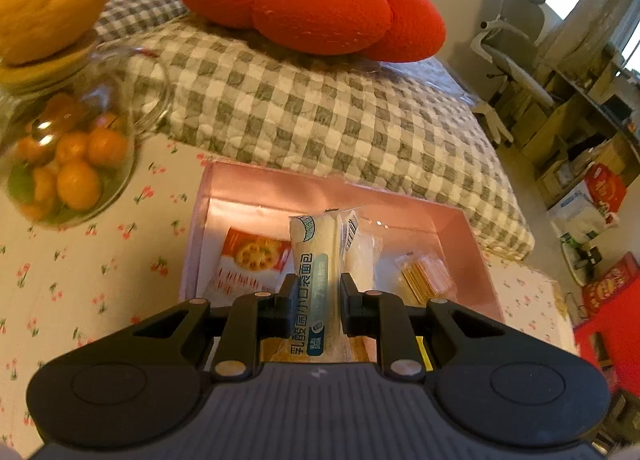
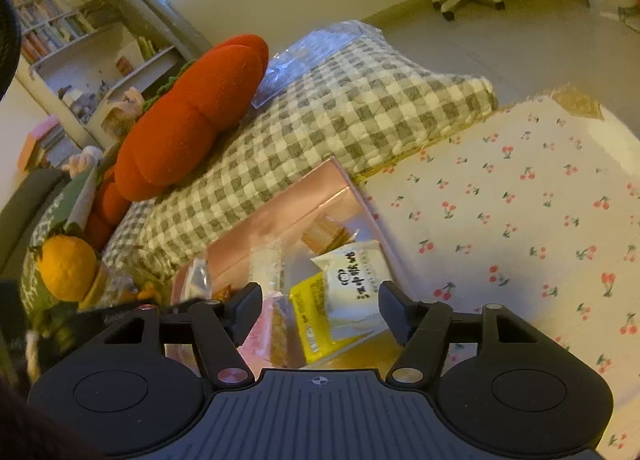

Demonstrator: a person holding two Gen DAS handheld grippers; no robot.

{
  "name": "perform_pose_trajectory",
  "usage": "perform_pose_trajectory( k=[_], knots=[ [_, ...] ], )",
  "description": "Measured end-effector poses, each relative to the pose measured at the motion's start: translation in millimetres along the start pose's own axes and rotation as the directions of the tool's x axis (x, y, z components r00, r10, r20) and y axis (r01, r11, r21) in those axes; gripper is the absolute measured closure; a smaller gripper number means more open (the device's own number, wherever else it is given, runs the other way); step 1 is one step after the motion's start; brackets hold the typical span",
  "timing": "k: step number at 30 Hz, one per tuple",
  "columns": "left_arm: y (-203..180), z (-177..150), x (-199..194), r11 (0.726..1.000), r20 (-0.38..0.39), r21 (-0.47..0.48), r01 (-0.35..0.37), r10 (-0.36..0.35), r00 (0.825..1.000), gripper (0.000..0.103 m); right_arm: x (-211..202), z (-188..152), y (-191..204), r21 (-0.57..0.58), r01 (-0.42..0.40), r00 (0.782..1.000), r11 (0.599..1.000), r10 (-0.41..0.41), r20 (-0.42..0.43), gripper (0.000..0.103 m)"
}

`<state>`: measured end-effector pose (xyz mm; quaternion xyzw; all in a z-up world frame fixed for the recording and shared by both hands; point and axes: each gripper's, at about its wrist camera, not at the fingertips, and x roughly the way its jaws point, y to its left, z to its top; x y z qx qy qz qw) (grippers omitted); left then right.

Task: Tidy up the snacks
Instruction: 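Lower both held packets into the pink box and open both tools, then lift both open tools out of the box and back over the table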

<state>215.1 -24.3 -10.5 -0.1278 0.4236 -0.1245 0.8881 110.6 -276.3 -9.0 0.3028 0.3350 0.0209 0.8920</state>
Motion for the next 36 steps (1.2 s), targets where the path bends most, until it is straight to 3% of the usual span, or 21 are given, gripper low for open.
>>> perform_pose_trajectory(
  k=[12,15,17,21,36],
  knots=[
    [-6.5,7.6,28.0,0.995,-0.004,0.073,-0.067,0.068,0.998,0.083,1.6,-0.3,-6.3,-0.012,0.013,1.000,1.000,-0.013,-0.018,0.038],
    [-6.0,7.2,27.3,0.995,0.014,0.076,-0.070,0.070,0.997,0.068,3.6,-1.2,-5.5,-0.019,0.016,1.000,1.000,-0.017,-0.023,0.038],
    [-7.1,7.8,27.5,0.992,0.021,0.094,-0.085,0.083,0.996,0.065,4.4,-1.8,-4.2,-0.026,0.017,1.000,1.000,-0.017,-0.025,0.038],
    [-8.4,8.2,22.1,0.988,0.042,0.118,-0.097,0.093,0.995,0.051,4.6,-3.2,-0.8,-0.037,0.015,1.000,0.999,-0.016,-0.026,0.031],
    [-4.1,-5.0,-25.6,0.986,0.037,0.145,-0.081,0.076,0.996,0.030,-12.1,-3.1,2.7,-0.059,0.011,1.000,0.998,-0.012,-0.020,0.027]
  ],
)
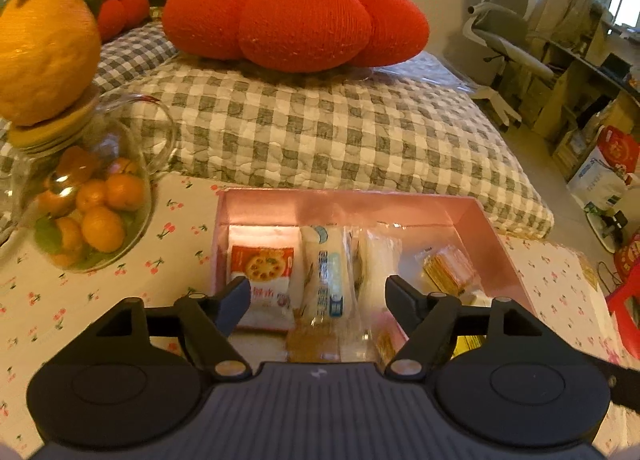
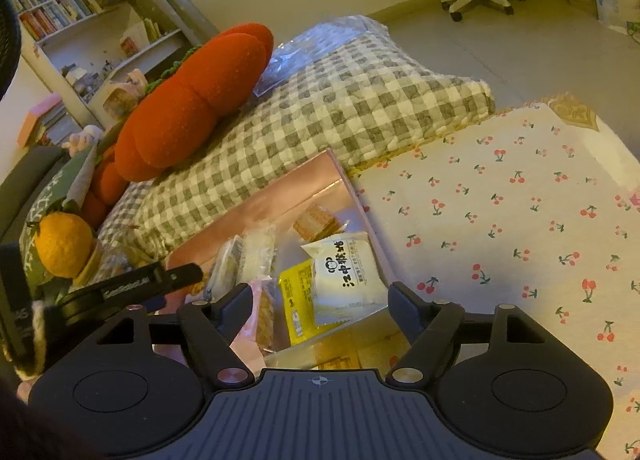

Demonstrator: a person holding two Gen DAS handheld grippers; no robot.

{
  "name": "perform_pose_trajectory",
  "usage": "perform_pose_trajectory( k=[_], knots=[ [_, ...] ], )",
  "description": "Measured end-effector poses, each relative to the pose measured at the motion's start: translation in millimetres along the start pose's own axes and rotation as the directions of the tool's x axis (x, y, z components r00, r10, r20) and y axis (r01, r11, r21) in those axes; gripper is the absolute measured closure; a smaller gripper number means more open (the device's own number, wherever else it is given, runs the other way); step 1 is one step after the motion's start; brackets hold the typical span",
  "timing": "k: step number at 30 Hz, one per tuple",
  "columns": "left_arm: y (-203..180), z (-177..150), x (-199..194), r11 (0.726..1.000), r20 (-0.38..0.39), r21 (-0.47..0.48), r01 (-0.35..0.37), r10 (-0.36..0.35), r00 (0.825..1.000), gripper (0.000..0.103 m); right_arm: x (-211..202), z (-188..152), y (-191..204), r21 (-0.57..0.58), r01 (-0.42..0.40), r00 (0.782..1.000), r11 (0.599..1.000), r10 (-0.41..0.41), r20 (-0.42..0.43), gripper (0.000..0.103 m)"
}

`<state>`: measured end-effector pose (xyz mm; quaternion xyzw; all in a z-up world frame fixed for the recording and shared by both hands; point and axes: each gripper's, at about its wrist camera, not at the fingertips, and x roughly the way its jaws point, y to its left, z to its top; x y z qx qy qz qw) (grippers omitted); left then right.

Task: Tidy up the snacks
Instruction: 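Lift both open tools out of the box and back over the table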

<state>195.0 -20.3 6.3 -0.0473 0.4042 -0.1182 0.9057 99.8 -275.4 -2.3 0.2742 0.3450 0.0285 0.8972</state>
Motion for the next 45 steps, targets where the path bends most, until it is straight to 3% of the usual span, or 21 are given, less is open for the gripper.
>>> perform_pose_trajectory(
  k=[15,31,45],
  knots=[
    [15.8,-37.8,-47.0,0.999,-0.005,0.036,-0.024,0.024,1.000,0.011,-27.2,-19.4,13.4,-0.086,-0.001,1.000,0.996,-0.001,-0.018,0.022],
    [15.9,-83.0,-72.6,0.989,-0.023,0.145,-0.012,0.015,1.000,0.003,-45.3,-47.7,19.8,-0.190,0.023,0.999,0.981,-0.027,-0.019,0.014],
    [44.1,-113.4,-72.3,0.973,-0.003,0.230,-0.006,0.007,1.000,0.001,-44.0,-86.8,27.9,-0.402,0.010,1.000,0.916,-0.020,-0.019,0.013]
  ],
)
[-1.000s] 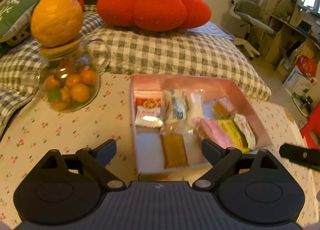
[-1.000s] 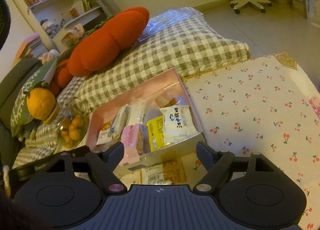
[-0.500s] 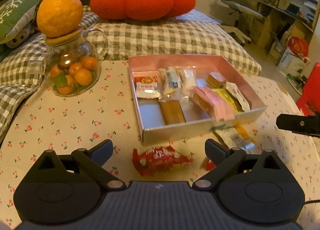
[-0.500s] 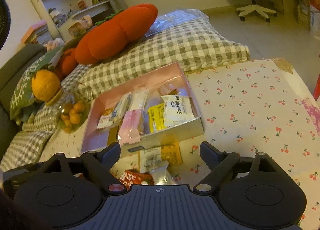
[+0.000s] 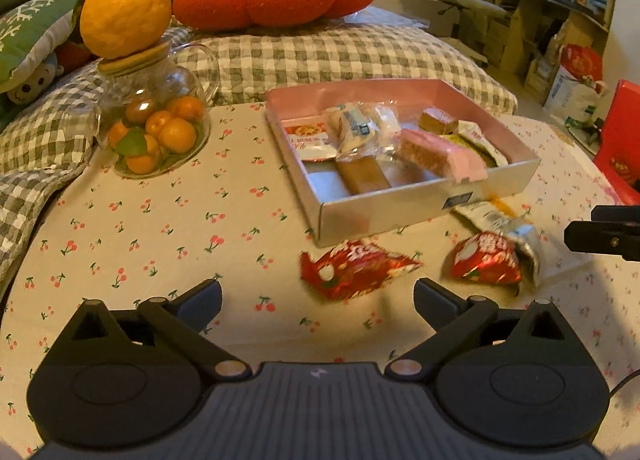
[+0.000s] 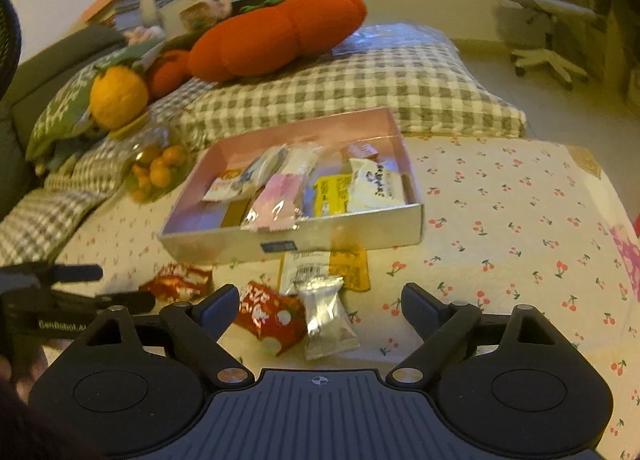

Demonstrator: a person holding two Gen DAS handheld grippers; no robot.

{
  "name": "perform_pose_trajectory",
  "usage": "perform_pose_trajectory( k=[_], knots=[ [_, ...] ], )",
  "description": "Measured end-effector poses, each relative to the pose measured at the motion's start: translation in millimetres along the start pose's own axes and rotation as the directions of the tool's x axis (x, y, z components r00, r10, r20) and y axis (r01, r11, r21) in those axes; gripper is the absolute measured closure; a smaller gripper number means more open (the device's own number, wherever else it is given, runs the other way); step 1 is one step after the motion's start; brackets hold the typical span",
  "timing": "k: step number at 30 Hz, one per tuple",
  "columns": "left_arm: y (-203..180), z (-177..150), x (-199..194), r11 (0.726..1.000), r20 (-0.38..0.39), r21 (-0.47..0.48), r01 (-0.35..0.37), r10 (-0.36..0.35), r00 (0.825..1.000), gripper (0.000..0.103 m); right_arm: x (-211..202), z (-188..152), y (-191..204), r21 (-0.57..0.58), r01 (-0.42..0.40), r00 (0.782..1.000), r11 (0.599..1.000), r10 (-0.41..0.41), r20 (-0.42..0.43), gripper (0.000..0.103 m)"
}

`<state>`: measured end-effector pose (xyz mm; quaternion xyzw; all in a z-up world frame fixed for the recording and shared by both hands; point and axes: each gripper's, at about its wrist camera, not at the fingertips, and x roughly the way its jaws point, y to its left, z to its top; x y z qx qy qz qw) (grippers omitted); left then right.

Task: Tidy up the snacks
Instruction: 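Lift both open tools out of the box and back over the table, then grasp a red candy wrapper with the left tool while the right tool grasps another red candy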

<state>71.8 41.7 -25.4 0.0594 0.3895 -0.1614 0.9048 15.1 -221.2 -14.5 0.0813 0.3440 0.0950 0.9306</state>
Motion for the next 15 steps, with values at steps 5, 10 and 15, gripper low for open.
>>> perform_pose_trajectory(
  k=[5,10,15],
  knots=[
    [4.9,-12.1,6.2,0.998,0.038,0.053,0.014,-0.016,0.999,0.001,4.7,-10.9,9.0,-0.086,-0.011,1.000,0.996,0.011,0.002,0.013],
    [0.9,-22.2,20.0,0.990,0.051,0.135,0.037,-0.044,0.998,0.001,15.4,-21.2,22.4,-0.200,-0.019,1.000,0.980,0.018,-0.008,0.013],
    [-2.7,-25.3,28.8,0.981,0.087,0.187,0.050,-0.067,0.994,0.001,24.0,-29.9,36.7,-0.315,-0.029,0.999,0.949,0.032,0.002,0.013]
  ],
)
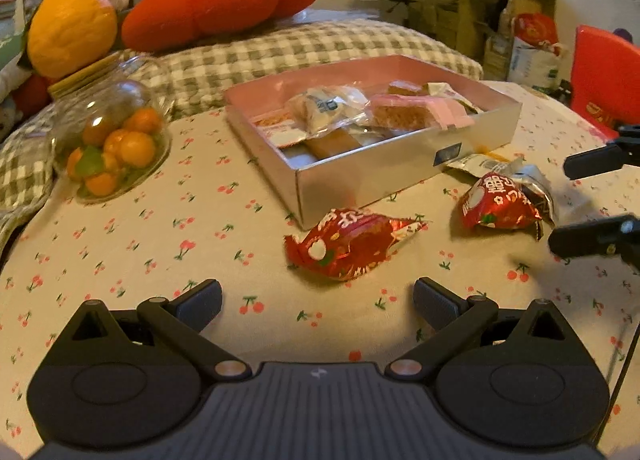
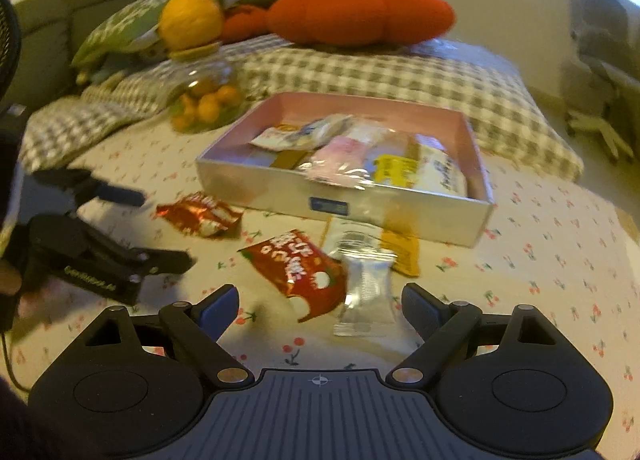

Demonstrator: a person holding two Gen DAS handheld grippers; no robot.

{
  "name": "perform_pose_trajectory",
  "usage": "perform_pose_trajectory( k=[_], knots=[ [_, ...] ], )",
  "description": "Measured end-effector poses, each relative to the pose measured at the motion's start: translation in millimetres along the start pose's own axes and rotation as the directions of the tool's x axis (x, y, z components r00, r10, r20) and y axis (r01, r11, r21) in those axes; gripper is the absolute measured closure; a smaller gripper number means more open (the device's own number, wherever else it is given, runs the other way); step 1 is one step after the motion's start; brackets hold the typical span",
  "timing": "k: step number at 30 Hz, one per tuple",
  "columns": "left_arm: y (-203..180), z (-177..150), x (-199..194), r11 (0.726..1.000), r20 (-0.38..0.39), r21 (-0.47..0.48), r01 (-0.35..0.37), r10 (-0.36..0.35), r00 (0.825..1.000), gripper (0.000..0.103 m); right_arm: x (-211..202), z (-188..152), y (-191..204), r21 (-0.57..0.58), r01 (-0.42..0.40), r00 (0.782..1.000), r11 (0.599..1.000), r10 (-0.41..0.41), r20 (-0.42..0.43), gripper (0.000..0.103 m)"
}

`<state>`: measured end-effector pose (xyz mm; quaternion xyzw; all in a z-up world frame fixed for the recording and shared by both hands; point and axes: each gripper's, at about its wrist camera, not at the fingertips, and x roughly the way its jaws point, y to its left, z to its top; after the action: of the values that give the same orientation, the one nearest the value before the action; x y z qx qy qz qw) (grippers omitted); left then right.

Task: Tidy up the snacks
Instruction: 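Grasp a red candy wrapper with the left tool while the right tool grasps another red candy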

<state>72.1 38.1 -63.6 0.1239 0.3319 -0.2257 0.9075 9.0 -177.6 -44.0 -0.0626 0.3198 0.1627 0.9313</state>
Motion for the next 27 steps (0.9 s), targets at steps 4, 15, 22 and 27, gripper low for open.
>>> perform_pose_trajectory(
  k=[4,15,22,27],
  knots=[
    [2.7,2.5,3.2,1.000,0.024,-0.001,0.012,-0.012,1.000,0.001,8.6,0.0,12.1,-0.081,0.008,1.000,0.997,-0.007,0.008,0.013],
    [1.9,10.1,13.9,0.997,0.028,-0.024,0.078,-0.077,0.997,0.014,28.3,8.2,21.2,-0.136,0.035,0.999,0.990,-0.032,0.020,0.016],
    [2.0,12.9,13.8,0.995,0.029,-0.034,0.094,-0.093,0.995,0.028,36.5,10.5,23.2,-0.164,0.042,0.999,0.986,-0.041,0.009,0.030],
    [3.1,14.3,13.0,0.993,0.027,-0.044,0.106,-0.105,0.994,0.034,38.1,11.0,24.8,-0.171,0.028,1.000,0.985,-0.029,-0.003,0.039]
  ],
)
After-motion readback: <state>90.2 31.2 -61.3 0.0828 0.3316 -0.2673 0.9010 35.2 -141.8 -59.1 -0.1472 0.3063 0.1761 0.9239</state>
